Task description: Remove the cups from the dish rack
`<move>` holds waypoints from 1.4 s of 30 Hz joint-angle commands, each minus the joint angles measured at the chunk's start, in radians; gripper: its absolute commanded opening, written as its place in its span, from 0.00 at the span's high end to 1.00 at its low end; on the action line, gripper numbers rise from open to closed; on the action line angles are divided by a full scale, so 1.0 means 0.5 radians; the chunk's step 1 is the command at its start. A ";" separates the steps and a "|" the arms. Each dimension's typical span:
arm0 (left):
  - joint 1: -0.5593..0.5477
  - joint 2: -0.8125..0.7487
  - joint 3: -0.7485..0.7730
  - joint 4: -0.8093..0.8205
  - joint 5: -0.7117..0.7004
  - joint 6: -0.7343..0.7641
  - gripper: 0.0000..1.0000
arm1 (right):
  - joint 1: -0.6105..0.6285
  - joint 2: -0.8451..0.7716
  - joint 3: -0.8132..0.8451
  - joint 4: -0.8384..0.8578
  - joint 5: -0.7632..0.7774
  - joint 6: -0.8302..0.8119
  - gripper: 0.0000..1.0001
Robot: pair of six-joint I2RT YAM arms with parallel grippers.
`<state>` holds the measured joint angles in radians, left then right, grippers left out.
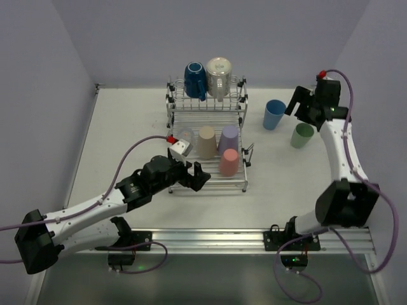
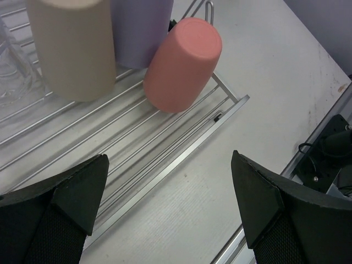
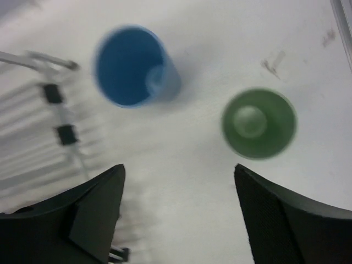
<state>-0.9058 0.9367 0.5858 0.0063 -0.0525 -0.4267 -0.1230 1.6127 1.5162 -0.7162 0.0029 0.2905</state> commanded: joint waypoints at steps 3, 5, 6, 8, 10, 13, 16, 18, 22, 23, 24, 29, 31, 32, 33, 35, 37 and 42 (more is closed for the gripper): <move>-0.057 0.267 0.230 0.269 -0.015 -0.003 0.00 | 0.117 -0.923 -0.873 0.796 -0.477 0.422 0.07; -0.069 0.366 0.304 0.294 -0.076 0.010 0.00 | 0.197 -1.298 -1.102 1.067 -0.524 0.542 0.04; -0.072 0.460 0.332 0.315 -0.091 0.034 0.00 | 0.227 -1.396 -1.279 1.134 -0.549 0.560 0.04; -0.087 0.556 0.445 0.328 -0.101 0.046 0.00 | 0.270 -1.608 -1.378 1.132 -0.592 0.569 0.04; -0.124 0.688 0.509 0.374 -0.113 0.074 0.00 | 0.292 -1.718 -1.522 1.111 -0.674 0.542 0.04; -0.173 0.869 0.644 0.395 -0.223 0.126 0.00 | 0.292 -1.897 -1.658 1.083 -0.757 0.520 0.05; -0.195 1.062 0.804 0.389 -0.306 0.148 0.00 | 0.292 -2.029 -1.765 1.101 -0.861 0.545 0.06; -0.204 1.178 0.850 0.377 -0.444 0.157 0.00 | 0.292 -2.084 -1.823 1.119 -0.941 0.579 0.06; -0.207 1.326 0.963 0.386 -0.555 0.197 0.00 | 0.295 -2.136 -1.866 1.120 -1.058 0.597 0.07; -0.207 1.393 0.991 0.371 -0.576 0.212 0.00 | 0.295 -2.148 -1.873 1.123 -1.079 0.597 0.07; -0.210 1.424 1.010 0.371 -0.588 0.215 0.00 | 0.295 -2.176 -1.879 1.120 -1.092 0.600 0.07; -0.210 1.517 1.047 0.429 -0.622 0.234 0.09 | 0.295 -2.253 -1.897 1.107 -1.135 0.637 0.08; -0.210 1.501 1.013 0.469 -0.625 0.240 0.18 | 0.295 -2.283 -1.916 1.098 -1.144 0.652 0.08; -0.210 1.459 0.995 0.481 -0.619 0.243 0.29 | 0.295 -2.296 -1.922 1.095 -1.144 0.658 0.08; -0.210 1.428 0.976 0.494 -0.616 0.240 0.35 | 0.298 -2.299 -1.937 1.098 -1.147 0.665 0.09; -0.210 1.342 0.897 0.500 -0.592 0.231 0.45 | 0.298 -2.308 -1.955 1.104 -1.153 0.686 0.09; -0.210 1.165 0.799 0.515 -0.567 0.203 0.50 | 0.301 -2.299 -1.986 1.135 -1.181 0.723 0.09; -0.207 0.585 0.535 0.698 -0.432 0.022 0.55 | 0.365 -2.259 -2.133 1.535 -1.380 0.943 0.09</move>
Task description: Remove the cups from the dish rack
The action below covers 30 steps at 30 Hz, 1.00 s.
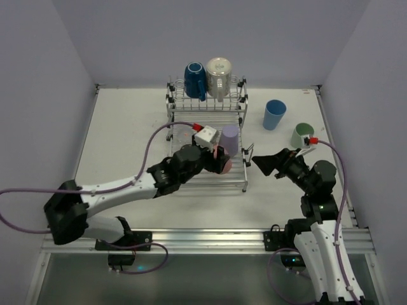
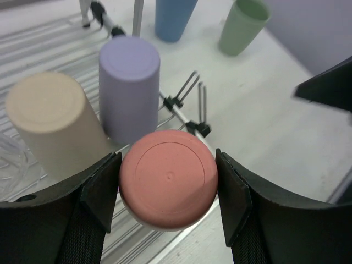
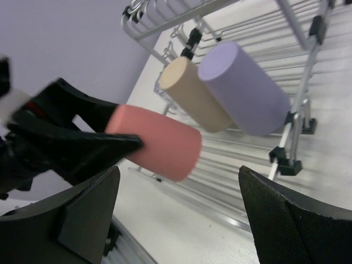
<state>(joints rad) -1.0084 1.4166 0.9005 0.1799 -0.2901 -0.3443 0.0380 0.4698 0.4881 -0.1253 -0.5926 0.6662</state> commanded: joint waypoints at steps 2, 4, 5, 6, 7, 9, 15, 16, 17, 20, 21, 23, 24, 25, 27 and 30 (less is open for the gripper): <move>0.001 -0.589 -0.239 0.462 0.120 -0.283 0.55 | 0.080 0.036 -0.129 0.529 -0.290 0.367 0.09; 0.032 -0.697 -0.358 0.637 0.190 -0.391 0.55 | 0.157 0.048 -0.185 0.807 -0.364 0.553 0.09; 0.044 -0.780 -0.389 0.741 0.260 -0.507 0.55 | 0.188 0.057 -0.203 0.897 -0.385 0.606 0.09; 0.071 -0.814 -0.420 0.784 0.285 -0.560 0.55 | 0.252 0.064 -0.203 0.968 -0.398 0.652 0.09; 0.081 -0.839 -0.466 0.827 0.316 -0.612 0.56 | 0.286 0.067 -0.209 1.105 -0.404 0.719 0.09; 0.105 -0.876 -0.491 0.922 0.399 -0.716 0.56 | 0.384 0.070 -0.203 1.232 -0.425 0.769 0.10; 0.124 -0.815 -0.488 1.085 0.571 -0.861 0.56 | 0.605 0.229 -0.139 1.542 -0.447 0.870 0.12; 0.124 -0.802 -0.494 1.107 0.623 -0.873 0.56 | 0.629 0.245 -0.133 1.551 -0.435 0.870 0.13; 0.127 -0.784 -0.497 1.171 0.641 -0.894 0.56 | 0.651 0.284 -0.120 1.558 -0.413 0.873 0.13; 0.127 -0.738 -0.497 1.278 0.712 -0.922 0.56 | 0.725 0.358 -0.117 1.671 -0.352 0.901 0.15; 0.127 -0.723 -0.488 1.294 0.727 -0.928 0.56 | 0.743 0.367 -0.123 1.753 -0.294 0.925 0.16; 0.127 -0.686 -0.485 1.315 0.761 -0.944 0.56 | 0.759 0.380 -0.142 1.864 -0.229 0.953 0.21; 0.127 -0.673 -0.485 1.312 0.767 -0.944 0.55 | 0.765 0.383 -0.142 1.919 -0.190 0.962 0.25; 0.127 -0.664 -0.491 1.306 0.767 -0.944 0.54 | 0.762 0.383 -0.136 1.938 -0.116 0.959 0.32; 0.127 -0.652 -0.524 1.309 0.758 -0.944 0.50 | 0.765 0.386 -0.105 1.947 -0.042 0.938 0.63; 0.127 -0.673 -0.558 1.251 0.740 -0.904 0.17 | 0.765 0.377 -0.062 1.889 0.093 0.886 0.95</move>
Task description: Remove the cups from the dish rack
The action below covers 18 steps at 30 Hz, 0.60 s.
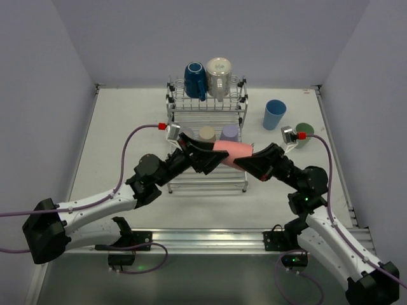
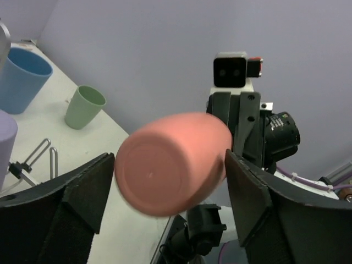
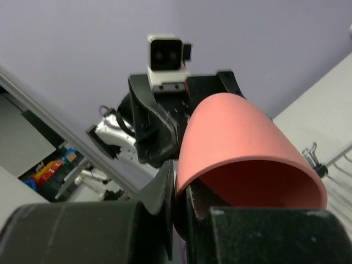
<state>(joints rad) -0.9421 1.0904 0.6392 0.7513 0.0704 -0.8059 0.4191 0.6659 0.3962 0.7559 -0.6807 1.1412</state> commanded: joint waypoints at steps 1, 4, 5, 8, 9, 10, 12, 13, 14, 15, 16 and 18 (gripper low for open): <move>-0.006 -0.064 -0.033 0.053 -0.024 0.086 0.10 | 0.003 -0.025 0.140 0.054 0.294 -0.098 0.98; -0.006 -0.229 0.016 -0.308 -0.155 0.234 0.00 | 0.003 -0.071 0.357 -0.644 0.419 -0.425 1.00; -0.006 -0.275 0.029 -0.522 -0.232 0.341 0.00 | 0.003 -0.074 0.528 -0.865 0.584 -0.542 1.00; -0.006 -0.459 0.072 -0.951 -0.426 0.522 0.00 | -0.016 0.085 1.006 -1.727 0.915 -1.048 1.00; -0.006 -0.502 0.069 -1.038 -0.456 0.559 0.00 | -0.028 0.159 1.127 -2.082 0.999 -1.271 1.00; -0.006 -0.573 0.065 -1.130 -0.499 0.614 0.00 | -0.046 0.241 1.262 -2.253 1.075 -1.370 1.00; -0.006 -0.634 0.053 -1.370 -0.506 0.654 0.00 | -0.132 0.490 1.615 -2.644 1.296 -1.557 1.00; -0.009 -0.677 0.053 -1.498 -0.488 0.691 0.00 | -0.178 0.557 1.704 -2.732 1.355 -1.598 1.00; -0.009 -0.696 0.047 -1.597 -0.475 0.713 0.00 | -0.291 0.686 1.848 -2.803 1.398 -1.629 1.00; -0.009 -0.711 0.044 -1.643 -0.463 0.731 0.00 | -0.356 0.745 1.910 -2.934 1.407 -1.662 1.00; -0.009 -0.736 0.044 -1.686 -0.439 0.768 0.00 | -0.423 0.800 1.959 -2.972 1.414 -1.678 1.00; -0.009 -0.742 0.026 -1.763 -0.426 0.789 0.00 | -0.586 0.996 2.131 -3.164 1.453 -1.724 1.00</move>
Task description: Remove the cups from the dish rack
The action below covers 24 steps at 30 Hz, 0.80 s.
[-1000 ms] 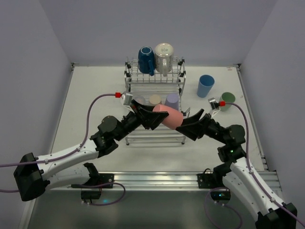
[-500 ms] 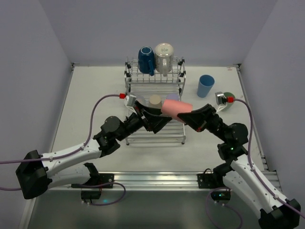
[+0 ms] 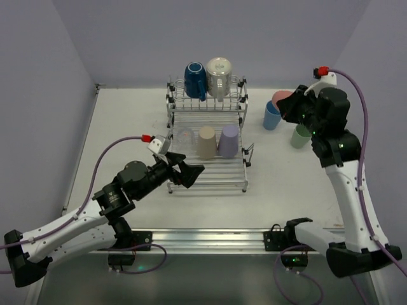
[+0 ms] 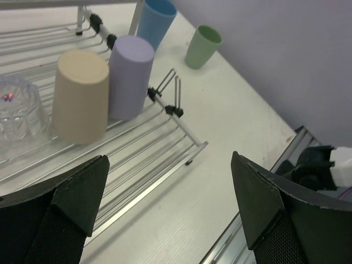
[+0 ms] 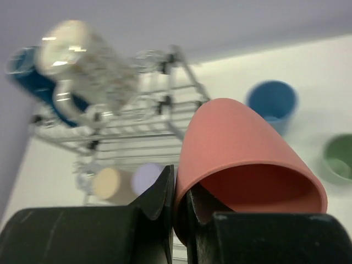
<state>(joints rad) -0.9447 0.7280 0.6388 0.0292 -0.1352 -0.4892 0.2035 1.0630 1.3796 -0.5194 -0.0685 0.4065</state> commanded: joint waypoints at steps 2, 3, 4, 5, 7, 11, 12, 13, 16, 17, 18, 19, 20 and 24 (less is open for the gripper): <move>-0.007 -0.023 -0.019 -0.307 0.046 0.123 0.00 | -0.268 0.346 0.366 -0.746 0.312 -0.313 1.00; -0.004 -0.023 -0.038 -0.298 0.080 0.116 0.00 | -0.302 0.511 0.440 -0.920 0.345 -0.340 1.00; -0.003 -0.026 -0.059 -0.258 0.117 0.098 0.00 | -0.333 0.588 0.504 -0.992 0.418 -0.362 1.00; -0.003 -0.029 -0.105 -0.243 0.123 0.095 0.00 | -0.394 0.662 0.602 -1.108 0.434 -0.383 1.00; -0.003 -0.045 -0.127 -0.239 0.120 0.104 0.00 | -0.468 0.816 0.677 -1.170 0.453 -0.399 1.00; -0.003 -0.097 -0.216 -0.175 0.178 0.086 0.00 | -0.576 1.055 0.925 -1.280 0.398 -0.417 1.00; -0.003 -0.106 -0.234 -0.157 0.185 0.086 0.00 | -0.579 1.101 0.953 -1.311 0.398 -0.420 1.00; -0.003 -0.115 -0.256 -0.117 0.191 0.080 0.00 | -0.582 1.174 0.974 -1.336 0.395 -0.423 1.00; -0.003 -0.118 -0.317 -0.095 0.194 0.080 0.00 | -0.588 1.276 1.017 -1.342 0.404 -0.426 1.00; -0.003 -0.118 -0.342 -0.095 0.194 0.077 0.00 | -0.591 1.298 1.027 -1.348 0.404 -0.429 1.00; -0.003 -0.121 -0.348 -0.095 0.185 0.077 0.00 | -0.588 1.322 1.042 -1.342 0.389 -0.429 1.00; -0.003 -0.122 -0.351 -0.095 0.185 0.077 0.00 | -0.594 1.344 1.051 -1.330 0.361 -0.436 1.00; -0.003 -0.122 -0.351 -0.095 0.185 0.077 0.00 | -0.594 1.386 1.091 -1.327 0.346 -0.442 1.00; -0.003 -0.134 -0.345 -0.028 0.163 0.083 0.00 | -0.606 1.503 1.211 -1.333 0.309 -0.451 1.00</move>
<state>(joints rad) -0.9447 0.6754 0.4625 -0.0525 -0.0654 -0.4667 -0.0929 1.7855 1.9079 -1.1320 0.1329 0.2382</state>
